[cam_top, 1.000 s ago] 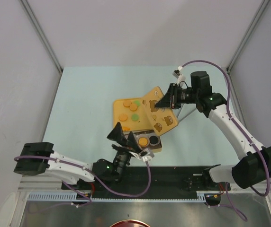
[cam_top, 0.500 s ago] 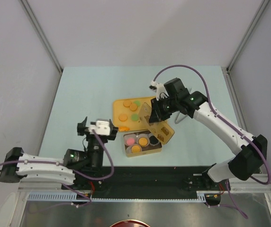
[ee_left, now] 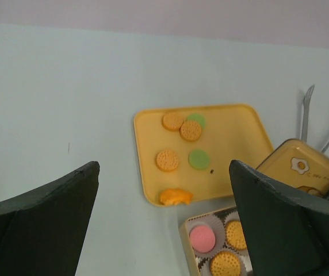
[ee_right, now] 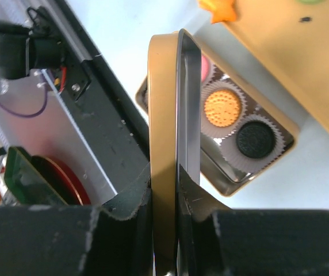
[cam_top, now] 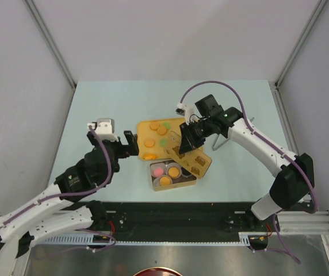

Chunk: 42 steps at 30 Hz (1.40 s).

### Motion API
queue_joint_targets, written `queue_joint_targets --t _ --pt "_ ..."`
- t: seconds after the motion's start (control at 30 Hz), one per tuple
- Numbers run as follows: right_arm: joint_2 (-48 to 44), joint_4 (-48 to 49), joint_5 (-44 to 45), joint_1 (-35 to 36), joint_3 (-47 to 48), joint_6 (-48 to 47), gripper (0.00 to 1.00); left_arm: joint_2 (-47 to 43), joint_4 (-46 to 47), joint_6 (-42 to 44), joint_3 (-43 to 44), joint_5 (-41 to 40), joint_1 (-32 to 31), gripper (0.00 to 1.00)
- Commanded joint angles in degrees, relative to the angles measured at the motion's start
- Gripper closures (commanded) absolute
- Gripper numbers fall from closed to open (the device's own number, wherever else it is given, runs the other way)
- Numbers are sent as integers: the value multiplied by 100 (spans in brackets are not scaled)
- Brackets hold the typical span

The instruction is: Pack the cookies

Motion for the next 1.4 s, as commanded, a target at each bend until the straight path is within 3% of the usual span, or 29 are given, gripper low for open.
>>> queue_joint_targets --t 0.0,0.2,0.43,0.93,1.03,1.13,1.17,1.23,1.27,1.37 --pt "23 -116 -719 -5 13 -420 100 378 -1153 -1138 98 1924 794 0" --pt "374 -248 -1045 223 -119 -798 100 837 -960 -1436 -174 4174 2359 0" --pt "945 -468 -597 522 -40 -1001 100 1152 -705 -1437 -350 4465 2606 0" --pt "1746 -460 -650 558 259 -1133 100 1531 -248 -1665 -807 5046 2624 2" --pt "1712 -346 -658 514 215 -1089 100 1584 -212 -1691 -869 5116 2633 9" --pt "1694 -266 -807 435 180 -1098 100 1575 -116 -1700 -974 5274 2633 26" --pt "1702 -249 -817 417 180 -1098 100 1584 -37 -1700 -1044 5318 2633 38" --pt "1711 -222 -843 347 171 -1081 100 1584 60 -1779 -1132 5538 2633 51" --pt "1711 -135 -860 321 145 -1063 100 1593 156 -1806 -1194 5591 2633 62" --pt "1685 6 -878 224 66 -975 100 1689 279 -1885 -1335 5793 2633 79"
